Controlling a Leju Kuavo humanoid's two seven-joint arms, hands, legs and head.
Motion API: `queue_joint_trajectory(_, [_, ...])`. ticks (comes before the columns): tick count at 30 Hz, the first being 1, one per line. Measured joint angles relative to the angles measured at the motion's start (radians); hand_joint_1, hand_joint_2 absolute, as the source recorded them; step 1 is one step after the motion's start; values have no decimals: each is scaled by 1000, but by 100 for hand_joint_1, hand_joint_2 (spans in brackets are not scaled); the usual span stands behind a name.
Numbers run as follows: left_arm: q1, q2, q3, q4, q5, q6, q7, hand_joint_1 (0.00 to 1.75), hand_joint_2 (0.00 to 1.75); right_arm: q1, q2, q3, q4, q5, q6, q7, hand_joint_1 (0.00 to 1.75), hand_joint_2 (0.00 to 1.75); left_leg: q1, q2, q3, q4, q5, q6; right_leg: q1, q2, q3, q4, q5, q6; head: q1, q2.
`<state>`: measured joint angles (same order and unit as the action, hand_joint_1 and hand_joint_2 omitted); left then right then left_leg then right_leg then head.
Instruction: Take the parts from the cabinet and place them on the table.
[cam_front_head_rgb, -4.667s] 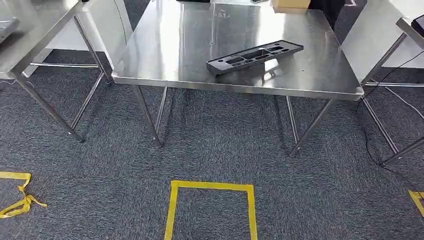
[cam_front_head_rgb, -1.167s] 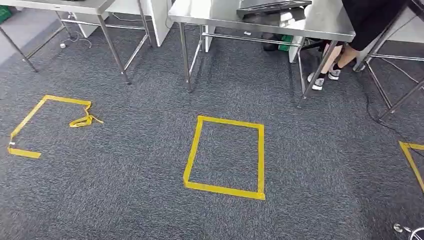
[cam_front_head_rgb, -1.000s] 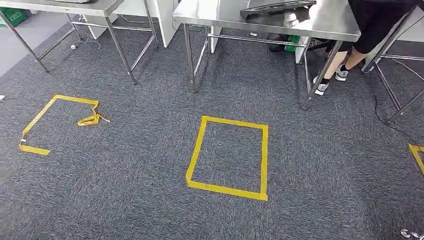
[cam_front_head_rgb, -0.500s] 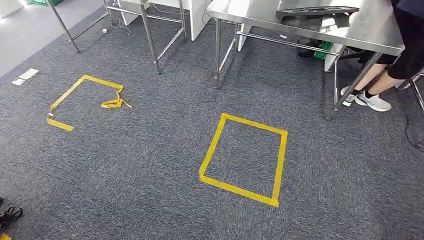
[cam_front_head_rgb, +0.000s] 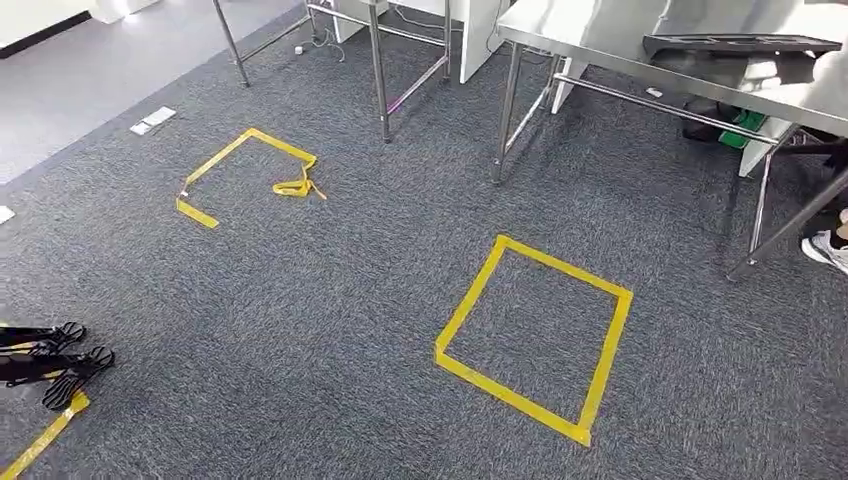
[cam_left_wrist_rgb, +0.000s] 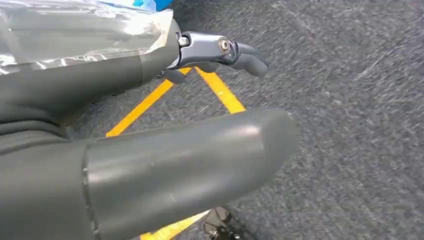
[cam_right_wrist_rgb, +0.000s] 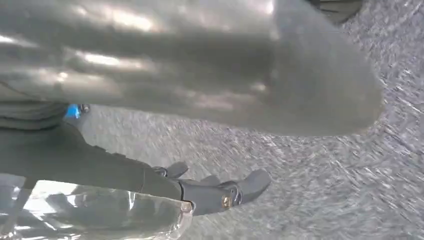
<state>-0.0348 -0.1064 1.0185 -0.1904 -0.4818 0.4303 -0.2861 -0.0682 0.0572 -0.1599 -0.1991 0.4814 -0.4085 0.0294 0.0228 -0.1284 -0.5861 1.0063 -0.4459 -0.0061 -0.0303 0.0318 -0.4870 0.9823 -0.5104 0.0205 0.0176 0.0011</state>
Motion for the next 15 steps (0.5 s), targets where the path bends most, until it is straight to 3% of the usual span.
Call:
queue_joint_trajectory(1, [0,-1,0,1,0,0,1,0,0,-1,-1,0,0,1,0,1,0,0,-8,60,-17,36,-30,-1,5,-10,-2,0,1,-5,-3,0])
queue_joint_trajectory(2, [-3,-2,0,1,0,0,2,0,0,1,-1,1,0,2,1,1,0,0,-7,95,-48,102,-72,-2,8,-24,-2,0,0,-16,-12,0])
queue_joint_trajectory(4, [-7,-1,0,1,0,0,2,0,0,7,-2,2,0,3,2,6,0,0,-5,117,-126,273,-149,-8,16,-59,-5,0,-2,-20,-12,0])
queue_joint_trajectory(5, [-5,-2,0,1,0,1,2,0,0,9,-4,2,0,3,3,7,0,0,-4,121,-146,319,-158,-9,18,-75,-12,0,-3,-22,-13,0])
queue_joint_trajectory(6, [-3,-2,0,1,0,1,2,0,0,8,-5,2,0,3,3,7,0,0,-3,124,-140,314,-145,-9,20,-88,-11,0,-4,-22,-12,0])
queue_joint_trajectory(7, [-2,-2,0,1,0,1,2,0,0,6,-5,2,0,3,3,7,0,0,-2,128,-114,268,-117,-9,20,-100,-10,0,-6,-24,-13,0])
queue_joint_trajectory(8, [-2,-1,0,1,0,1,2,0,0,4,-5,2,0,3,3,8,0,0,-2,138,-65,182,-77,-8,20,-112,-8,1,-7,-25,-13,0])
queue_joint_trajectory(9, [-3,-1,0,1,0,1,2,0,0,2,-5,2,0,3,3,7,0,0,-2,165,-11,94,-44,-5,21,-123,-3,1,-11,-23,-13,0])
queue_joint_trajectory(10, [-5,-1,0,1,0,2,2,0,0,1,-5,2,0,4,3,8,0,0,-4,220,28,41,-34,1,28,-131,7,2,-14,-19,-14,0])
queue_joint_trajectory(11, [-11,0,0,1,0,2,2,0,0,4,-5,2,0,6,5,9,0,0,-12,222,39,7,-41,3,41,-142,-3,10,-19,-11,-16,0])
queue_joint_trajectory(14, [-10,-1,0,1,0,3,2,0,0,-2,-6,3,0,9,11,17,0,0,-20,186,20,11,-35,21,38,-181,8,3,-16,-2,-8,0])
queue_joint_trajectory(15, [-7,-1,0,1,1,4,2,0,0,-4,-6,4,0,9,14,19,0,0,-11,173,27,-2,-25,34,42,-177,4,7,-24,5,-9,0])
